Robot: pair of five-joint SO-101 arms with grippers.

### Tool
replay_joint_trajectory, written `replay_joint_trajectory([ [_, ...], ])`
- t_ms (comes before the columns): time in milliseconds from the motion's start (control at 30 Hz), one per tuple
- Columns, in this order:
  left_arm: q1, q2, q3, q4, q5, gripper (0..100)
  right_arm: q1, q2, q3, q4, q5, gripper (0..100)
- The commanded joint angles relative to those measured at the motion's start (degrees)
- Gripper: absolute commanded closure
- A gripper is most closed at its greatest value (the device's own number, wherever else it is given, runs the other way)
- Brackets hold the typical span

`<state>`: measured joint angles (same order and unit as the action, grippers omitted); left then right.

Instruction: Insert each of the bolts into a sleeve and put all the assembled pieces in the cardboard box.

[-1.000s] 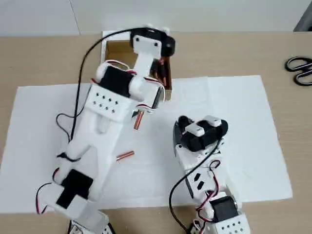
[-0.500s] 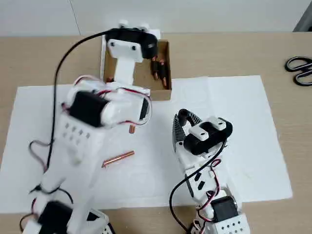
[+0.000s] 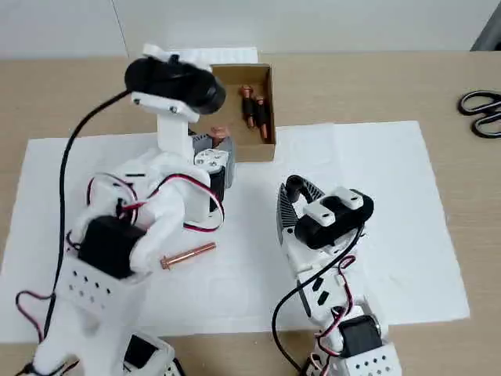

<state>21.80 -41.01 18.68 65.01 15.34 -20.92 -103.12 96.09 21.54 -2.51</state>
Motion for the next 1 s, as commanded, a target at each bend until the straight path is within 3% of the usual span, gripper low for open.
replay_joint_trajectory([
  [0, 0.26, -5.89, 6.29, -8.79, -0.09, 99, -0.31, -0.75, 0.26, -1.71, 0.0, 99.1],
  [467, 0.26, -15.47, 21.05, -35.43, -5.19, 99, -0.48, -0.84, 0.09, -5.58, 0.0, 99.1],
  [667, 0.26, -15.47, 21.49, -37.36, -5.1, 99, -0.92, -0.75, 0.09, -12.18, 0.7, 99.2],
  [733, 0.26, -15.47, 21.41, -37.45, -5.01, 99, -3.21, -0.75, 0.09, -12.53, 5.71, 99.2],
  [833, -0.18, -15.65, 21.76, -40.7, 0.62, 99, -8.92, -0.75, 0.18, -12.53, 14.86, 99.5],
  [967, -0.26, -15.82, 21.67, -46.77, 7.82, 99, -11.91, -0.75, 0.26, -12.44, 16.44, 99.5],
])
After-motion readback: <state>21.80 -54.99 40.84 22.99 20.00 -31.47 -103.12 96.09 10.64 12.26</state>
